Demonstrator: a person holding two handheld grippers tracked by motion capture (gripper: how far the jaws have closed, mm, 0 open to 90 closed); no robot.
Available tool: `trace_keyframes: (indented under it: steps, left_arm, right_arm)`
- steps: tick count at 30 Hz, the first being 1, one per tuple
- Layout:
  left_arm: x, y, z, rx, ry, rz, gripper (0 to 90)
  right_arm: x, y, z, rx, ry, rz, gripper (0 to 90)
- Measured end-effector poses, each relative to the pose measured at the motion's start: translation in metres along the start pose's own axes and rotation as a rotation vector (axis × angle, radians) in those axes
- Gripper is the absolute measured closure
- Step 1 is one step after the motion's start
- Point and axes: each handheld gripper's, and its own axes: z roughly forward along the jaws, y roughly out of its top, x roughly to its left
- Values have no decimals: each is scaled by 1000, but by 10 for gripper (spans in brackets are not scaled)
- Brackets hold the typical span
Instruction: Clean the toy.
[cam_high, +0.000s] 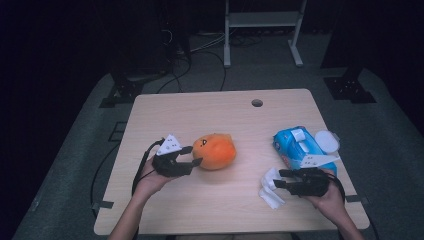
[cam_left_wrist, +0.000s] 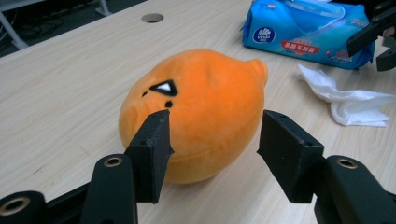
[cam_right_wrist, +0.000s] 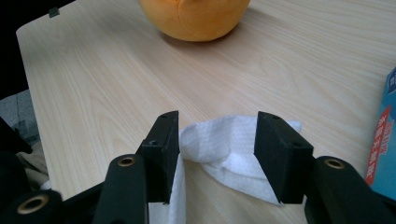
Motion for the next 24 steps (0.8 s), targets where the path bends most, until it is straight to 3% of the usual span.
trace_keyframes:
  steps: [24]
  left_arm:
    - [4,-33,-6,10,-4,-61,390]
  right_arm:
    - [-1,-2,2,7,-1,6,465]
